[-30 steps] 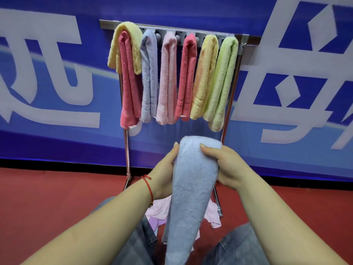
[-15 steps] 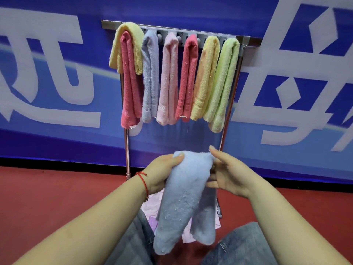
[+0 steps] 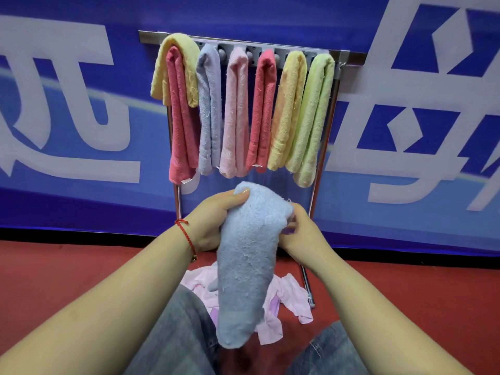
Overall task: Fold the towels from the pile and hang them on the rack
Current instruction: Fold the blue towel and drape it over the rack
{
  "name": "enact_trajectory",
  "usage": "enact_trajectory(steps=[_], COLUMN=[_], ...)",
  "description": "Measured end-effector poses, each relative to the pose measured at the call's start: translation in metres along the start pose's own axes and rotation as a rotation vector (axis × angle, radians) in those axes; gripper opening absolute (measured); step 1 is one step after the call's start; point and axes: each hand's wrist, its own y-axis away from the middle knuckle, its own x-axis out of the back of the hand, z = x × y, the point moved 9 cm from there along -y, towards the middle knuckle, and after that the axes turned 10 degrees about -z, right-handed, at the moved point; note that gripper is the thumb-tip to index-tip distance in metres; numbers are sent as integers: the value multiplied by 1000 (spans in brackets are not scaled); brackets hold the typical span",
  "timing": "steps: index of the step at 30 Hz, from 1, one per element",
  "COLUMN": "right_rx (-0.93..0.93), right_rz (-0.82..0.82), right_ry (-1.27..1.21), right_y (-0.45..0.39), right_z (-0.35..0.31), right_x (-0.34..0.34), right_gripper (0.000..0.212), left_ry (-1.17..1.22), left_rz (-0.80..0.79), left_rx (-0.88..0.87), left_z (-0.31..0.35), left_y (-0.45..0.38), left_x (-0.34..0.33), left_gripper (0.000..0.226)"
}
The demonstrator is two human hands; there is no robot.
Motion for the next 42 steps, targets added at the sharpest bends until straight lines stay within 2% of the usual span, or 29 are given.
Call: enact_trajectory(steps=[3, 5, 8, 10, 15, 18, 20, 25, 26, 29, 32, 36, 39, 42], right_rx=[-25, -98, -117, -152, -266, -359, -407, -407, -397, -372, -341, -343, -416, -447], right_rz=[-45, -35, -72, -106, -245, -369, -429, -483, -481, -455, -386, -394, -445, -456], right_ry=[118, 156, -4, -127, -460, -691, -776, -901, -927, -932, -985, -849, -739, -823], right_y=[-3, -2, 4, 9, 14, 24, 31, 41, 41, 41, 33, 27, 33, 40], right_z=[-11, -5, 5, 16, 39, 39, 40, 36, 32, 26, 26, 21, 30, 36], right_x=[-6, -4, -15, -28, -69, -90, -99, -95, -93, -84, -72, -66, -68, -72], right_gripper=[16, 23, 23, 18, 13, 21, 23, 36, 33, 21, 38, 21, 17, 20], left_ry=[22, 23, 30, 42, 34, 6, 1, 33, 42, 50, 36, -56, -110, -180], left_rz=[-86, -137, -180, -153, -138, -113, -76, 134, 167, 240, 266, 255, 250, 249], left_rx=[-13, -50, -102, -128, -190, -209, -212, -241, -242, -186, -17, 146, 89, 15], left_z=[12, 23, 37, 44, 57, 63, 64, 62, 60, 47, 18, -11, -1, 17], left_y=[1, 2, 3, 1, 0, 1, 1, 1, 1, 2, 1, 2, -3, -6], left_x=[-12, -18, -21, -17, -20, -21, -15, 22, 29, 50, 61, 59, 60, 57], left_gripper=[27, 26, 30, 13, 20, 30, 28, 21, 21, 21, 32, 21, 15, 19])
